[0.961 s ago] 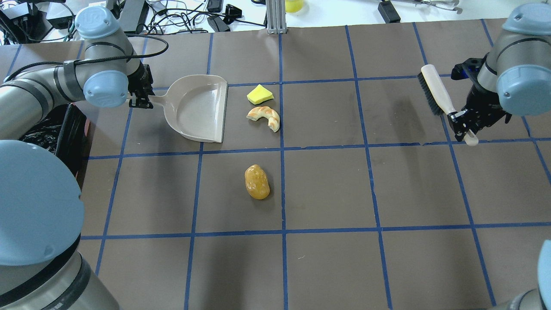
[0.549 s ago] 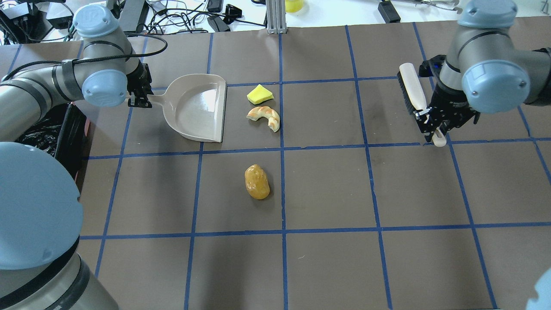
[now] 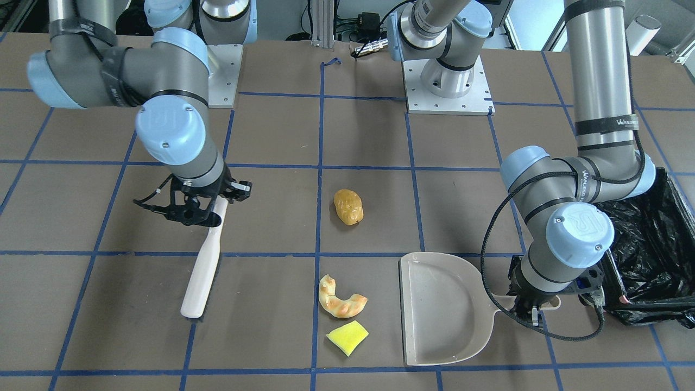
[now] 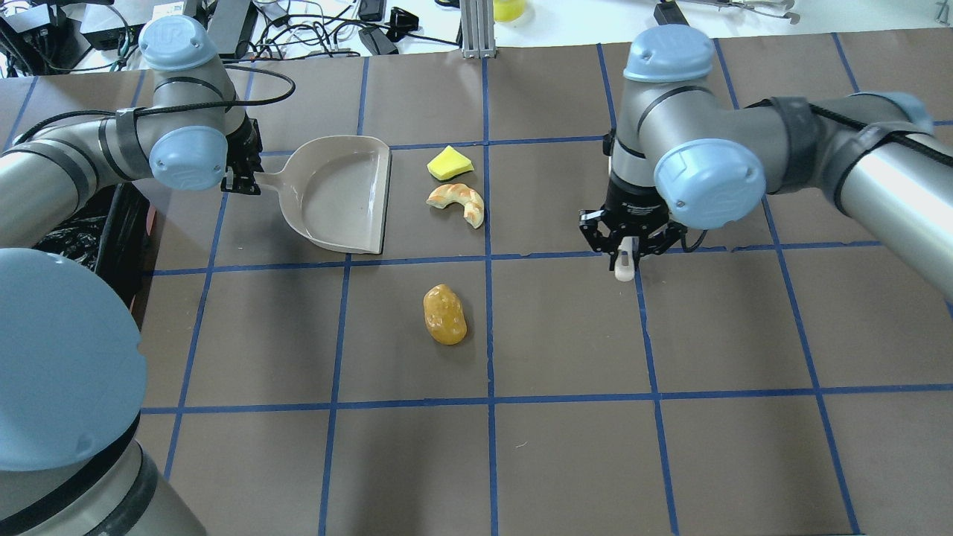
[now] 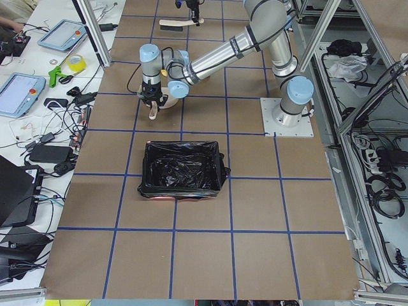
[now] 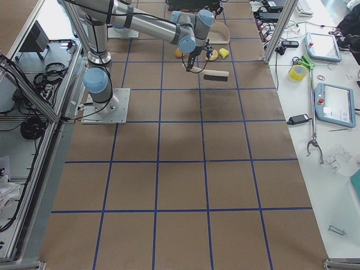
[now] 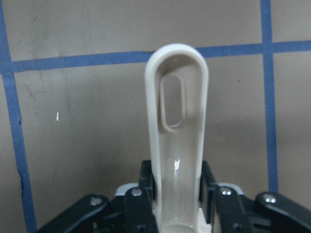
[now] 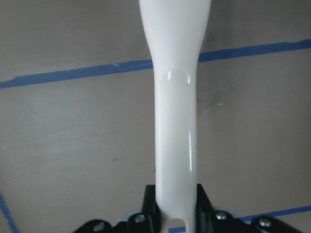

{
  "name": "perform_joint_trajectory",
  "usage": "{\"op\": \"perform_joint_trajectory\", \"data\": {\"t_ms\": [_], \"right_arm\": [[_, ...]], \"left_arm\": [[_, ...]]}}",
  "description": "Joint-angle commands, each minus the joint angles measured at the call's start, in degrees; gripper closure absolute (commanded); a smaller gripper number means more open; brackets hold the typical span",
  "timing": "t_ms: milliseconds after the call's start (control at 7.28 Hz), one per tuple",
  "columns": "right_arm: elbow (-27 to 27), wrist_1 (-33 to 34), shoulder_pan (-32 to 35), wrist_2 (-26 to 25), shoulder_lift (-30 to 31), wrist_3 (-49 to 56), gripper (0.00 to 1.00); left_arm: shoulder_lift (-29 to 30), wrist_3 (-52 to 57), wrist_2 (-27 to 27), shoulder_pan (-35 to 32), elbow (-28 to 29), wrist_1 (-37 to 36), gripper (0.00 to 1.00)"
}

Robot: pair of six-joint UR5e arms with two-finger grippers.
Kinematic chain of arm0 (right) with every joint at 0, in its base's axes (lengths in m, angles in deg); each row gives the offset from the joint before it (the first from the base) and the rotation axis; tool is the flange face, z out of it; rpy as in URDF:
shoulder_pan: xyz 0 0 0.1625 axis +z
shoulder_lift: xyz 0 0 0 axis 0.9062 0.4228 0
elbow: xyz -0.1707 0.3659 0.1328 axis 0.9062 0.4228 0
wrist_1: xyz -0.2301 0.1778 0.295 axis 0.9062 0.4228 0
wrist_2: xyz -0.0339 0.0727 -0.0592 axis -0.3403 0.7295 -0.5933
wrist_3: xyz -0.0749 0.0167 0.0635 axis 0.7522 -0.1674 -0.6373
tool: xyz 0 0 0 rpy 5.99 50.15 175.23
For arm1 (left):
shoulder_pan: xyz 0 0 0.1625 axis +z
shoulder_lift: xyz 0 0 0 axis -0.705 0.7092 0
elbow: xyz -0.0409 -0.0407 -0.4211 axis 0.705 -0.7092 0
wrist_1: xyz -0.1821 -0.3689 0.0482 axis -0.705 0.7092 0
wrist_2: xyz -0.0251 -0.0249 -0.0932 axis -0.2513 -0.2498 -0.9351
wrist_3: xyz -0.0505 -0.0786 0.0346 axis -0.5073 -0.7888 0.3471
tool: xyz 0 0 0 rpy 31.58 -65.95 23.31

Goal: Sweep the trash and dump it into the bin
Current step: 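Move the brush with the right gripper toward the croissant toy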

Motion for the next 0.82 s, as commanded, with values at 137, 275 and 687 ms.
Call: {"op": "perform_joint_trajectory", "data": {"t_ms": [137,275,687], "right_arm": [[10.5,0.8,10.3,5.9,-10.1,-16.2,0.96],[12.1,0.9,11.9,6.8,-11.3,-17.9,0.96],[12.3,0.7,12.3,7.0,-11.6,-19.0,0.96]], "left_arm": [[0.0,-0.3,0.1,0.0,0.4,-0.1,1.00],[0.0,-0.3,0.1,0.0,0.5,-0.1,1.00],[0.0,-0.3,3.4,-0.4,1.0,-0.1,1.00]]}}
